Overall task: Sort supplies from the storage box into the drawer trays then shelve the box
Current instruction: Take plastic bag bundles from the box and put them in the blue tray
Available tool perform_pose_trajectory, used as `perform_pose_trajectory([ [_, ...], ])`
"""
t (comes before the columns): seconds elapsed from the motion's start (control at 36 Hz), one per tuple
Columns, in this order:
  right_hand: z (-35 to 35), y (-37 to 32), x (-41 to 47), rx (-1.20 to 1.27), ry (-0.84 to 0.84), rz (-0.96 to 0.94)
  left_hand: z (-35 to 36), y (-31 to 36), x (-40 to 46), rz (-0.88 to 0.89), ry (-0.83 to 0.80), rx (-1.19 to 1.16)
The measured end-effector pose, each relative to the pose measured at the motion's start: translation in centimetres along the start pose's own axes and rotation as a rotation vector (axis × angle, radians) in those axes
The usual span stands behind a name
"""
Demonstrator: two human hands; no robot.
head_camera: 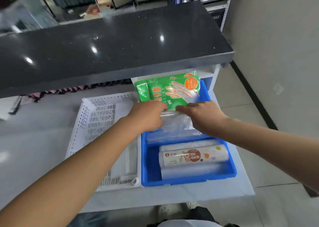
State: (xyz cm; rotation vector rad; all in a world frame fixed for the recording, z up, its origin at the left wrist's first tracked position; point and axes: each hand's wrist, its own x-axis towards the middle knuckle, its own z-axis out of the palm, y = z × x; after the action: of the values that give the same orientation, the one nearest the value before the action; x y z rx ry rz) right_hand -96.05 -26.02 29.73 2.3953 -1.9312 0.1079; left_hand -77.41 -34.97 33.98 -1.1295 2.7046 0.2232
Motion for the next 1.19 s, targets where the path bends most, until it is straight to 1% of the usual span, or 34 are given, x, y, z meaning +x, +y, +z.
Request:
perform_pose_trajectory([
  [0.08, 2.8, 0.4, 0.9, 0.034, -0.017, -0.014, 2.5, -0.2, 1.3, -0.057, -0.021, -0.017],
  [0.22, 5.9, 1.1, 1.4, -0.004, -0.029, -0.037, 6.1, 0.0, 2.6, -0.091, -0.039, 0.003],
  [0.33, 7.0, 1.9, 1.7, 0.087, -0.108, 0.031, 7.9, -0.3, 3.3, -0.112, -0.032, 0.005],
  [0.42, 7.0, 2.8, 1.7, 0.089, -0.143, 0.084, 8.6, -0.7, 3.4, -0.147, -0.026, -0.03],
  [0.47, 6.8, 3.3, 1.5, 0.066, -0.157, 0.106, 8.6, -0.9, 3.4, -0.173, -0.045, -0.079],
  [0.64, 6.3, 3.7, 1.1, 0.061, -0.229, 0.162, 7.5, -1.5, 4.2, -0.235, -0.16, -0.325],
  [0.72, 5.9, 3.8, 1.4, 0.104, -0.255, 0.218, 6.7, -1.6, 4.3, -0.275, -0.168, -0.388],
  [0.78, 5.9, 3.8, 1.3, 0.126, -0.173, 0.238, 6.4, -1.7, 4.0, -0.331, -0.091, -0.414],
  [0.83, 6.1, 3.6, 0.7, 0.154, -0.031, 0.254, 6.5, -1.5, 3.2, -0.382, 0.088, -0.368],
  [0.89, 6.6, 2.9, -0.3, 0.206, 0.041, 0.269, 7.3, -0.8, 2.2, -0.323, 0.251, -0.324],
  [0.92, 6.9, 2.5, -0.8, 0.222, 0.029, 0.267, 8.0, -0.4, 1.8, -0.254, 0.27, -0.331],
  [0.94, 7.3, 2.1, -1.3, 0.227, -0.013, 0.262, 8.7, 0.0, 1.5, -0.19, 0.236, -0.331],
  [0.97, 7.8, 1.7, -1.8, 0.23, -0.069, 0.26, 9.5, 0.4, 1.2, -0.154, 0.168, -0.317],
  [1.03, 8.6, 1.4, -2.4, 0.234, -0.156, 0.271, 11.0, 0.8, 1.0, -0.174, 0.008, -0.298],
  [1.06, 8.8, 1.3, -2.5, 0.236, -0.169, 0.276, 11.6, 0.9, 1.0, -0.196, -0.036, -0.3],
  [1.19, 8.5, 1.6, -2.0, 0.322, -0.163, 0.282, 12.7, 1.2, 1.5, -0.228, -0.005, -0.31],
])
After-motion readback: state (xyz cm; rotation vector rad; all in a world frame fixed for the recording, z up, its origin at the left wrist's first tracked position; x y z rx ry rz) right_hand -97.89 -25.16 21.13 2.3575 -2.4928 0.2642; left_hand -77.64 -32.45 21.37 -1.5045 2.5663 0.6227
